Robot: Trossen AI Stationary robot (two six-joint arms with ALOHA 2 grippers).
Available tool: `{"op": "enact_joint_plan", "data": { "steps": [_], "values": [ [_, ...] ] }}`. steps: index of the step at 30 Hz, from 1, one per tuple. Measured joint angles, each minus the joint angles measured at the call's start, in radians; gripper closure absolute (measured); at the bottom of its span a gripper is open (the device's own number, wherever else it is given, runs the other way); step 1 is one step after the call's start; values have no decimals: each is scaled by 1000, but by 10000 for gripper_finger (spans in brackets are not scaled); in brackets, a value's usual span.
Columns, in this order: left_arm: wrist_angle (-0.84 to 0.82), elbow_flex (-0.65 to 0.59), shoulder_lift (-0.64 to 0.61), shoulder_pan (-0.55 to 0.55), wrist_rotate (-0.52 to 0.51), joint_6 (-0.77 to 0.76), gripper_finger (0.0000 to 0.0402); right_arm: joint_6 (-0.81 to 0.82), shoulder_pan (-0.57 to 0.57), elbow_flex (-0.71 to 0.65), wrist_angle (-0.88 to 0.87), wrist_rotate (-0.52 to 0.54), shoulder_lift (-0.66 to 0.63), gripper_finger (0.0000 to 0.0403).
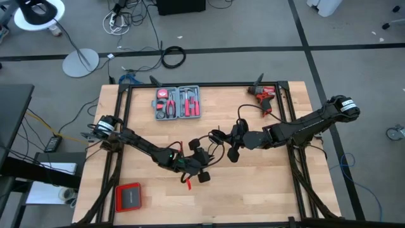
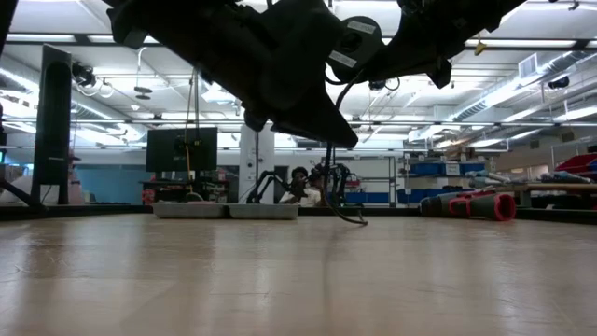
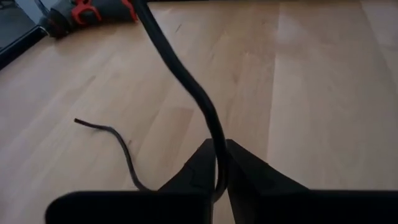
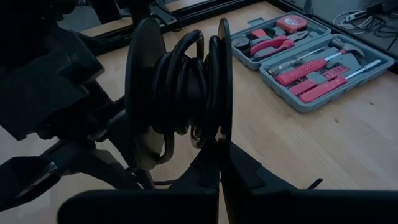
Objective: Coil cords
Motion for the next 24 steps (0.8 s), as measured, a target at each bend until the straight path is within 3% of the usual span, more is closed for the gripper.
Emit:
{"op": "enact_joint_plan", "data": {
  "steps": [24],
  "values": [
    [-102,0,0,0,61,-26,364,0,0,0,-1,-1,0,403]
  ]
}}
